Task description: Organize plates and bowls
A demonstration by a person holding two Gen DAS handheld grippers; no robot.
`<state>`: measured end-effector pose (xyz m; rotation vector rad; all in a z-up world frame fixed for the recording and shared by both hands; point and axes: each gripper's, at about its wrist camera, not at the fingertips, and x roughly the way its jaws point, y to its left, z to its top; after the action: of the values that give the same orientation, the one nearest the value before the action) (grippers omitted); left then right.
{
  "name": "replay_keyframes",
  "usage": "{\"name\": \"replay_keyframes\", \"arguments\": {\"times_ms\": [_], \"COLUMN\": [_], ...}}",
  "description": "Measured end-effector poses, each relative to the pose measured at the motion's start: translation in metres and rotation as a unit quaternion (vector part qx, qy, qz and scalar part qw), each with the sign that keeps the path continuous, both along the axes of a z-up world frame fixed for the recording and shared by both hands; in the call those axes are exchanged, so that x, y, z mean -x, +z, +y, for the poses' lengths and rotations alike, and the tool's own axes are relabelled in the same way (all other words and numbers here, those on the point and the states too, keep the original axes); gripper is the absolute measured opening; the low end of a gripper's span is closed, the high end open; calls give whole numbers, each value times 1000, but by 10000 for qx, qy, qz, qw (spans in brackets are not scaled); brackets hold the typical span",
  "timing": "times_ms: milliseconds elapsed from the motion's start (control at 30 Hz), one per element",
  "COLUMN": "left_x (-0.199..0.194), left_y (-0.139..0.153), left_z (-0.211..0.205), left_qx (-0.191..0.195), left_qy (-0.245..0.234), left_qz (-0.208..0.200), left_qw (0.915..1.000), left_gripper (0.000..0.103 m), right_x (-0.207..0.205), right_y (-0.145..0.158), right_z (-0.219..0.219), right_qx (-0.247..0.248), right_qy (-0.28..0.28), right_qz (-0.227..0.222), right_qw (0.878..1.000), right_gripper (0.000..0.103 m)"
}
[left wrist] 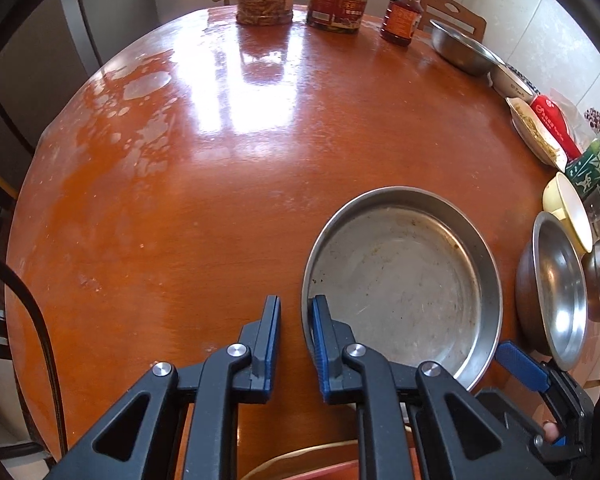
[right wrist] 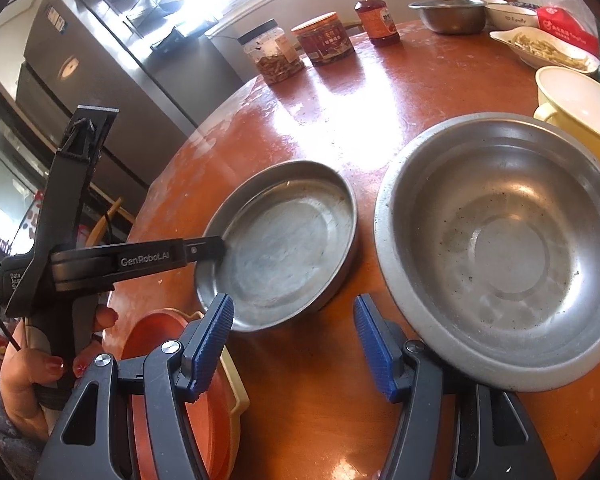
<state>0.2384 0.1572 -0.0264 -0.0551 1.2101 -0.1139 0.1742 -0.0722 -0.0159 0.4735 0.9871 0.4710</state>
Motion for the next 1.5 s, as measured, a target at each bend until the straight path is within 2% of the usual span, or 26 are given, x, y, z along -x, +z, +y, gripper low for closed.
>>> {"name": "replay_keyframes", "arguments": {"times_ms": [233, 367, 433, 733, 1033, 1500], "left_x": [4, 6, 8, 15, 33, 73], "left_y": [-1, 0, 0, 6, 25, 66], "left_z": [12, 14, 15, 19, 27, 18], "left_qx": [132, 287, 314, 474, 546, 394], "left_qy": [3, -42, -31, 43, 175, 290], "left_qz": [-88, -115, -136, -263, -508, -1003], "left_qw": [9999, 9995, 9994, 9985, 9971, 9937], "left_gripper": [16, 17, 17, 17, 17, 18], "right_x": [-16, -24, -25, -20, -14, 10], "right_y": [-5, -6, -6, 16, 26, 57], "right_z": [12, 21, 25, 26, 32, 20], "right_qx": [10, 110, 249, 294, 283, 209], "right_qy": [-117, -114, -113, -171, -54, 62], "right_qz": [36, -17, -120, -577, -754, -1249], "right_qw": [9999, 9999, 9996, 9977, 9967, 9919], "right_gripper": [63, 45, 41, 40, 41, 41]}}
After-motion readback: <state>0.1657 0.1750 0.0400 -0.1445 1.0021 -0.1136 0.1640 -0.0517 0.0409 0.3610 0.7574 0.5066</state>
